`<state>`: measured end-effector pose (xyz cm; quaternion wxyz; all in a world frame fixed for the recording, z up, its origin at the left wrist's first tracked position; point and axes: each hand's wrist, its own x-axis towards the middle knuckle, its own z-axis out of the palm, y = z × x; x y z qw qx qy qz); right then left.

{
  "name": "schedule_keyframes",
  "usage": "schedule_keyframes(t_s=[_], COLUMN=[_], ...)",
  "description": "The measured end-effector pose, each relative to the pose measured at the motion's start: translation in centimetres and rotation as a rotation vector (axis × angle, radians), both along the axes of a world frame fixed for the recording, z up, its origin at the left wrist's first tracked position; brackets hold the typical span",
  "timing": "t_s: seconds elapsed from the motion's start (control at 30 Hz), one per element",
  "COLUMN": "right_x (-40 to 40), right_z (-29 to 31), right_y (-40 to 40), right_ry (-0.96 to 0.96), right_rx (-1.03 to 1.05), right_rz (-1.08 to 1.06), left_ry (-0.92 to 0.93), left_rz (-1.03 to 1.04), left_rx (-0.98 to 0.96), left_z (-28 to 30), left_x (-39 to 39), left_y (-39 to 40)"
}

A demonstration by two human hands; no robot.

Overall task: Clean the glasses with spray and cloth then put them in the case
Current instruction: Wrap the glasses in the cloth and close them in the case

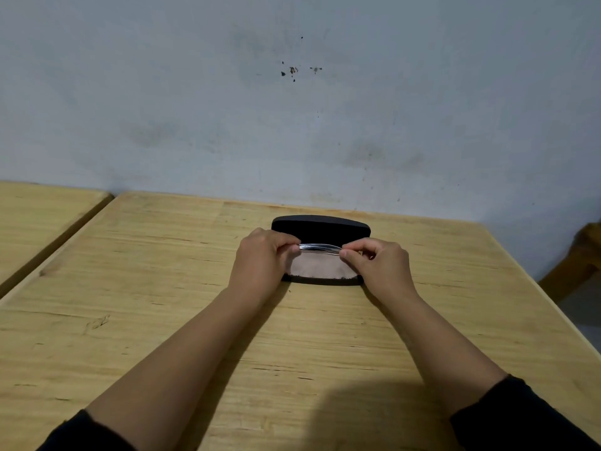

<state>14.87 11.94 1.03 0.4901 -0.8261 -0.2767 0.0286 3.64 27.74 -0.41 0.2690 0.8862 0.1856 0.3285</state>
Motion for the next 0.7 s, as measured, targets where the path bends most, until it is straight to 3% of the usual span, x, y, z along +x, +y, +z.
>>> schedule_keyframes(t_s=[0.37,0.53,0.63,0.7], right_x=[0.0,0.3,0.9,1.6], right_z=[-0.2,-0.1,0.5,1.0], right_y=[-0.2,-1.2,-1.2,-1.0], right_ry=[-0.001,0.026,0.080,0.153], right_rx=[-0.006,0.188,0.290,0.317], right_rz=[-0.021,-0.153,-0.206,-0.184], left_ry=[-0.003,-0.193,-0.243,-0.172], left_rz=[0.048,0.170,0.250,0.246], left_rx=[-0.004,-0.071,-0.244,-0.384], left_z=[-0.5,0.4,1.4,2.0], left_x=[-0.2,-1.5,-1.6,-1.3], left_y=[0.0,-0.3,-0.1,0.1])
